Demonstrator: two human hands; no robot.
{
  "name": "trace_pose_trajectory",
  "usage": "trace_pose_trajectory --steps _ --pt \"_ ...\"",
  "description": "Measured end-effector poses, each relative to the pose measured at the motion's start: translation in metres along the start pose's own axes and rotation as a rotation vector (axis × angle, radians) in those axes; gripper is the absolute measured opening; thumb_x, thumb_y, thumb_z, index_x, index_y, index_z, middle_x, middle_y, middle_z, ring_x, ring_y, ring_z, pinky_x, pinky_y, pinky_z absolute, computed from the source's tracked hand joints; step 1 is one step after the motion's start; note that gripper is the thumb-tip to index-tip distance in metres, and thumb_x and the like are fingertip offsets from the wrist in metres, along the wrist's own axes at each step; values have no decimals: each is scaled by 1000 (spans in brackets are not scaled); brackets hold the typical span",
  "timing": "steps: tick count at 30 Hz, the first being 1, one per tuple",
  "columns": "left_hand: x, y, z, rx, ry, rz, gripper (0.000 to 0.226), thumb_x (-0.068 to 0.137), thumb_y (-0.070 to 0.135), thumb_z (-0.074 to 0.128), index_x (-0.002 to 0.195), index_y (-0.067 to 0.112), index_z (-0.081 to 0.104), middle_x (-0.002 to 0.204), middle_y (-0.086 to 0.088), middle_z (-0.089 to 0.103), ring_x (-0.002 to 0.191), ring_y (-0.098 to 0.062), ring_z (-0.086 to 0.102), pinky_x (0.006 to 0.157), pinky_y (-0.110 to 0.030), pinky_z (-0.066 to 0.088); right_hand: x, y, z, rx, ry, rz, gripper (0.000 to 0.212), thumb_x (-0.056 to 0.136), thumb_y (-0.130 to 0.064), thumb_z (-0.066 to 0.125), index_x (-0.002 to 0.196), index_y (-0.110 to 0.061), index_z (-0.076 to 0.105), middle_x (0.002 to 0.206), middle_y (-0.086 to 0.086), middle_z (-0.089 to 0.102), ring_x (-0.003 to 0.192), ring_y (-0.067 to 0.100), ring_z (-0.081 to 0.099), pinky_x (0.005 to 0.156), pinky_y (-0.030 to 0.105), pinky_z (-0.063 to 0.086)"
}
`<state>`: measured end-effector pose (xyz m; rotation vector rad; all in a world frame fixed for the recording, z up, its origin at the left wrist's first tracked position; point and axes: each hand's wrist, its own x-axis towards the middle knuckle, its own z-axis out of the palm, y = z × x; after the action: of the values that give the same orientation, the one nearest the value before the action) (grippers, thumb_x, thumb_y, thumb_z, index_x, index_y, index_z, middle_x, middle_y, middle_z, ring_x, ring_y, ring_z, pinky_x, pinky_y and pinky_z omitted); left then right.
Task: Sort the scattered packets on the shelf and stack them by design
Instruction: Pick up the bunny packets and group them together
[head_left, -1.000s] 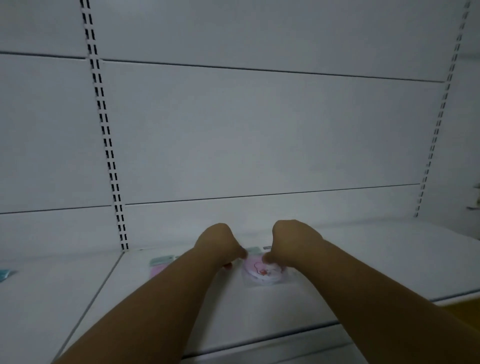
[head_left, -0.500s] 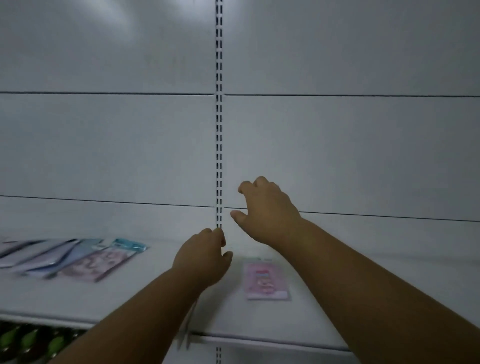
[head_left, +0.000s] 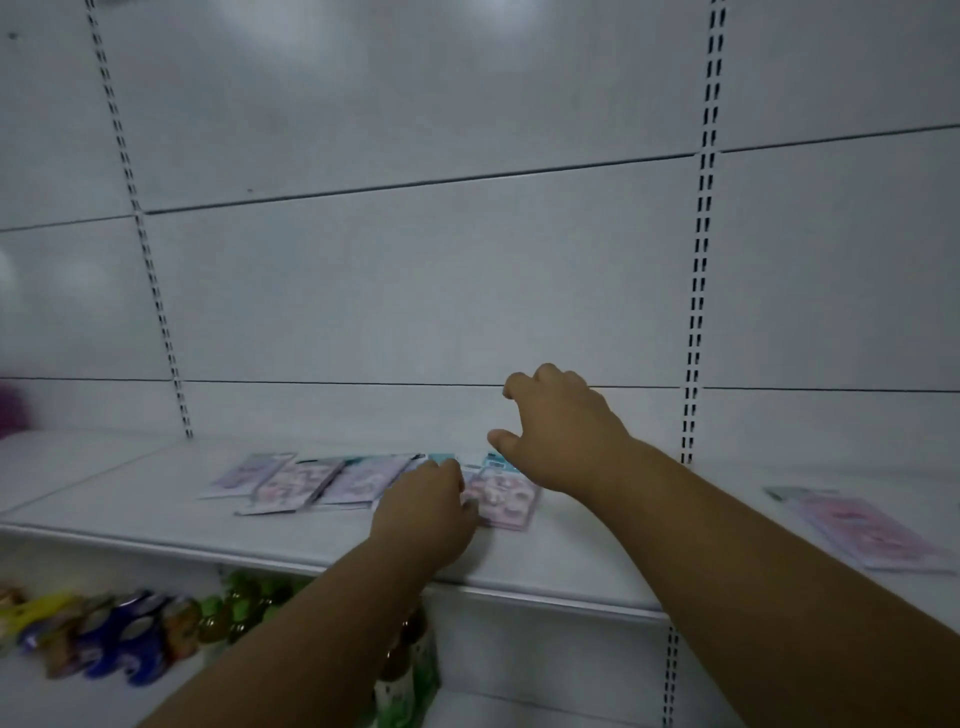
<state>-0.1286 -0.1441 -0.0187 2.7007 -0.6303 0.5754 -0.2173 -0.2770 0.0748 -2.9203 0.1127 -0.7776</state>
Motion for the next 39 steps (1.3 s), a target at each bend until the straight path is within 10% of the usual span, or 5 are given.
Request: trace_pose_trajectory --steps 15,20,27,33,39 --pt "71 -85 -3 74 -259 -408 70 73 62 55 125 15 51 127 -11 60 117 -32 55 96 -40 46 75 -48 65 10 -102 -33 49 87 -50 55 125 -19 52 124 8 53 115 29 51 95 44 47" --pt "80 -95 -25 -388 -271 -499 65 61 46 81 107 11 52 98 -7 63 88 -23 61 76 -32 54 87 -55 78 14 -113 20 47 87 -50 55 122 -18 54 123 9 54 113 30 53 94 43 48" --pt "80 -131 -57 -1149 92 -398 87 67 19 87 138 15 38 109 -5 65 86 -20 68 64 -31 61 84 -88 113 -45 -299 197 50 87 -54 55 112 -11 62 114 12 66 104 30 61 83 34 46" --pt "56 -159 -74 -1314 75 -220 68 81 25 78 136 20 38 103 0 67 86 -14 70 61 -25 60 86 -125 151 -136 -347 356 62 75 -67 55 112 -19 65 108 7 68 99 27 63 80 32 45" --pt "51 -177 -71 -1335 67 -219 23 98 24 57 121 23 56 103 -3 74 82 -19 74 62 -34 60 94 -134 161 229 -182 498 32 78 -18 62 107 -6 61 113 17 63 100 29 61 76 26 44"
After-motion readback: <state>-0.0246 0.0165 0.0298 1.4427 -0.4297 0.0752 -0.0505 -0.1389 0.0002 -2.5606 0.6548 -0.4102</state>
